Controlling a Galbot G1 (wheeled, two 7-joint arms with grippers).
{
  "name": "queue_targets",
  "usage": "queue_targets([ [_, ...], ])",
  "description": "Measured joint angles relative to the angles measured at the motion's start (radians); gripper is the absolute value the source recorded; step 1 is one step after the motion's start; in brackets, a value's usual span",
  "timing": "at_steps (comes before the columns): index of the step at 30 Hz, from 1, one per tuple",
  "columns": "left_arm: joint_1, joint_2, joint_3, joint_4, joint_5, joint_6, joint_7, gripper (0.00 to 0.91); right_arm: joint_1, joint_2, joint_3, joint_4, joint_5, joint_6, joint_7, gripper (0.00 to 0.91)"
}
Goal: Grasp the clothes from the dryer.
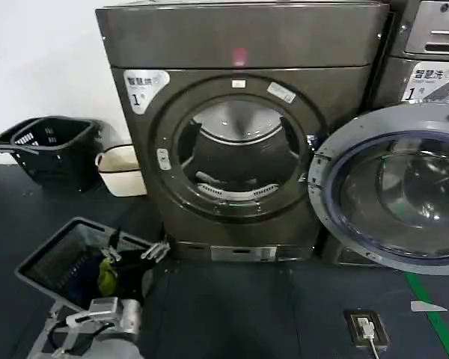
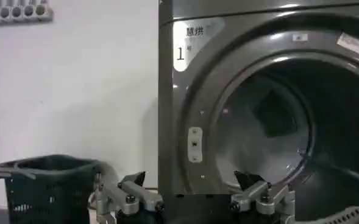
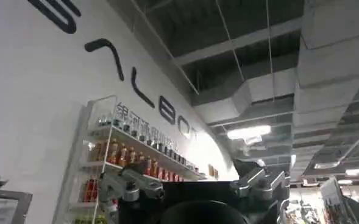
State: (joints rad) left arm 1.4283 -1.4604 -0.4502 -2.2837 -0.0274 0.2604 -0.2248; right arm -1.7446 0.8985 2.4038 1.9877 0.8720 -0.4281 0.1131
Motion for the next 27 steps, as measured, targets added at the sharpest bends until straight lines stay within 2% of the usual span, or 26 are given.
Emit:
queue_targets([
  [27,-0.005,-0.005,0.004,0.004,0.004,-0.014,0.013,0.907,0.009,0.014,-0.012,0.015,0.007,0.0,-0.009,0.907],
])
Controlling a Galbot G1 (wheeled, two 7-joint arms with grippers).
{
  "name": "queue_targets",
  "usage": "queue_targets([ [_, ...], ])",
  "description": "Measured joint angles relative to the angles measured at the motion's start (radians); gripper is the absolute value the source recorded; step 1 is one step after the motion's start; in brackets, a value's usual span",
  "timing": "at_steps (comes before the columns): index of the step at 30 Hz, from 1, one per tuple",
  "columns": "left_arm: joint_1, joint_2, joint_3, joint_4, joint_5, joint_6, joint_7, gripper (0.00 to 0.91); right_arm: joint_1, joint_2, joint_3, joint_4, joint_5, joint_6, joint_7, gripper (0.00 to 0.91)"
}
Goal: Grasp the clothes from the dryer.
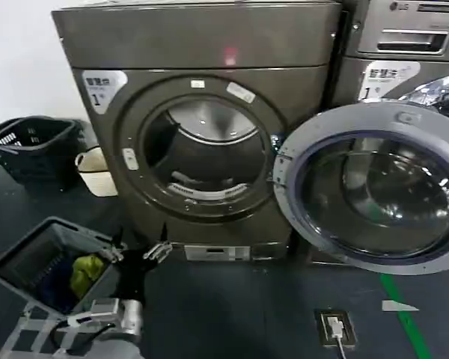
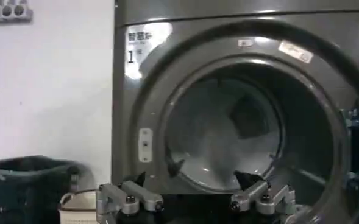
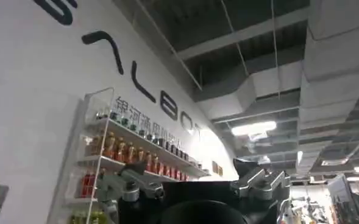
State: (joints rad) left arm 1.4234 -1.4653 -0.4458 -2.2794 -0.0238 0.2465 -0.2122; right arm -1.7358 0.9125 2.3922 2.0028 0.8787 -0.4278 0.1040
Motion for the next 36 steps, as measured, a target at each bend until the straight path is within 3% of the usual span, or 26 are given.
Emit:
queue_targets([
  [36,-0.074,0.031,-0.018,0.053,0.006,-0.019,0.081,0.907,-0.025,-0.003,-0.013,-0.01,-0.014,0.143,0.015,0.907],
])
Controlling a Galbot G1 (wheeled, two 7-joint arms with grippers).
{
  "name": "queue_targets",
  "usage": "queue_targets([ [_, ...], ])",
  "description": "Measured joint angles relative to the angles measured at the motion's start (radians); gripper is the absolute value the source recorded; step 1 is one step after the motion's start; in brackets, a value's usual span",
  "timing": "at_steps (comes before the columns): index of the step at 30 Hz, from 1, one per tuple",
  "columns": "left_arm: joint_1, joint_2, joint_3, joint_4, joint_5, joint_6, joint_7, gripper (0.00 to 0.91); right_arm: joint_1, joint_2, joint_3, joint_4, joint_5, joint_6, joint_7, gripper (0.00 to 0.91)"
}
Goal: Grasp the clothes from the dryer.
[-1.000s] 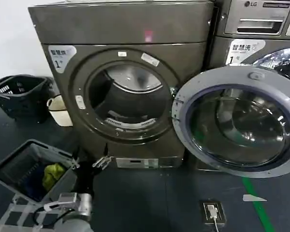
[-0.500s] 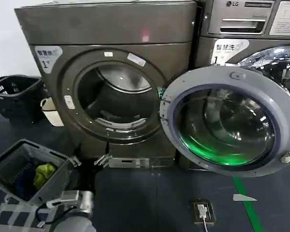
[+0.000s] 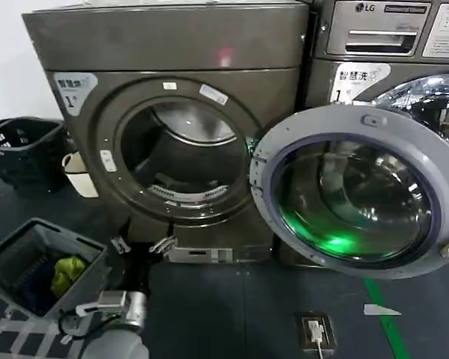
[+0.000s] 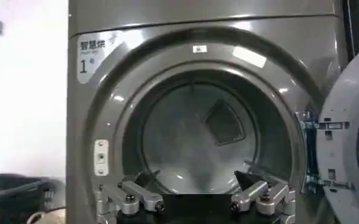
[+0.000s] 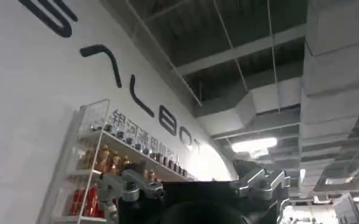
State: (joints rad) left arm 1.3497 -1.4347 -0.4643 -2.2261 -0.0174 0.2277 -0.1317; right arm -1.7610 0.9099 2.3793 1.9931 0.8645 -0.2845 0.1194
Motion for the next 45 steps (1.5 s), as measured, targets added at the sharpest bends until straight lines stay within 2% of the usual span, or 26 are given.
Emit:
queue_targets([
  [27,-0.021,-0.004,-0.033,0.01,-0.013,-0.006,0.006,0.907,0.007,0.003,-0.011,0.002,-0.005,0.012,-0.001,0.907],
  [32,-0.03,-0.004,-0.034,0.021,-0.012,-0.011,0.008,0.907,0.007,0.004,-0.002,0.015,-0.013,-0.022,-0.003,0.907],
  [37,-0.072,0.002,-0.031,0.062,-0.011,-0.029,0.009,0.907,0.003,-0.001,0.009,0.041,-0.047,-0.1,-0.025,0.907],
  [45,-0.242,0.026,-0.021,0.261,-0.02,-0.042,0.024,0.907,-0.005,0.005,0.009,0.053,-0.111,-0.14,-0.033,0.907],
])
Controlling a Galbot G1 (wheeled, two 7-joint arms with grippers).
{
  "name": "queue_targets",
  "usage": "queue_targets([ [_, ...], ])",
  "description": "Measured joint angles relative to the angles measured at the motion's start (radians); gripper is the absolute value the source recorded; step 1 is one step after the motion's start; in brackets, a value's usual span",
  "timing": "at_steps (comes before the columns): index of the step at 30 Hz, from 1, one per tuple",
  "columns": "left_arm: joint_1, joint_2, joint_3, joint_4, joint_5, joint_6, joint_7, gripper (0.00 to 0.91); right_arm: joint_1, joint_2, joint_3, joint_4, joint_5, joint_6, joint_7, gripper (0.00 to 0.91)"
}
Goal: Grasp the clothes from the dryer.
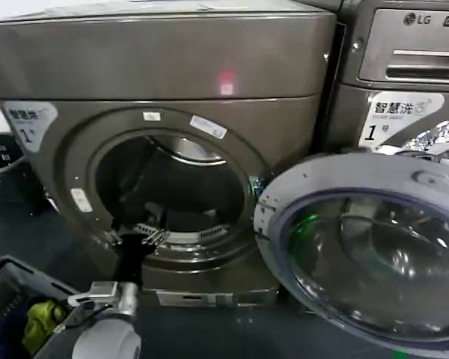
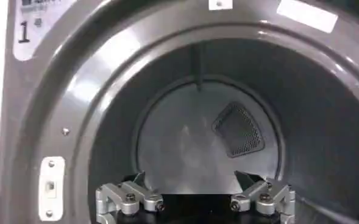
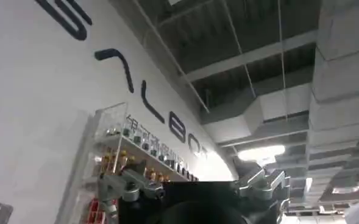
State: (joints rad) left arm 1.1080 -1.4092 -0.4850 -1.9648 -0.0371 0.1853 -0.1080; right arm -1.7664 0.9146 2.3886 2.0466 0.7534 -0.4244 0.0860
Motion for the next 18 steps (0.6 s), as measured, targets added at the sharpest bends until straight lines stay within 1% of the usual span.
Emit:
queue_targets([
  [6,-0.202,0.043,0.032,0.215,0.016,0.032,0.074,0.907,0.004,0.005,-0.006,0.002,-0.018,-0.012,0.002,0.907],
  [11,-0.393,0.094,0.073,0.421,0.08,0.041,0.215,0.907,0.009,0.011,-0.013,0.005,-0.023,-0.012,0.005,0.907],
  [15,-0.551,0.137,0.129,0.61,0.185,-0.006,0.376,0.907,0.014,0.017,-0.021,0.006,-0.028,-0.01,0.006,0.907],
  [18,-0.664,0.167,0.191,0.751,0.257,-0.07,0.509,0.907,0.019,0.02,-0.029,0.008,-0.031,-0.008,0.006,0.907],
])
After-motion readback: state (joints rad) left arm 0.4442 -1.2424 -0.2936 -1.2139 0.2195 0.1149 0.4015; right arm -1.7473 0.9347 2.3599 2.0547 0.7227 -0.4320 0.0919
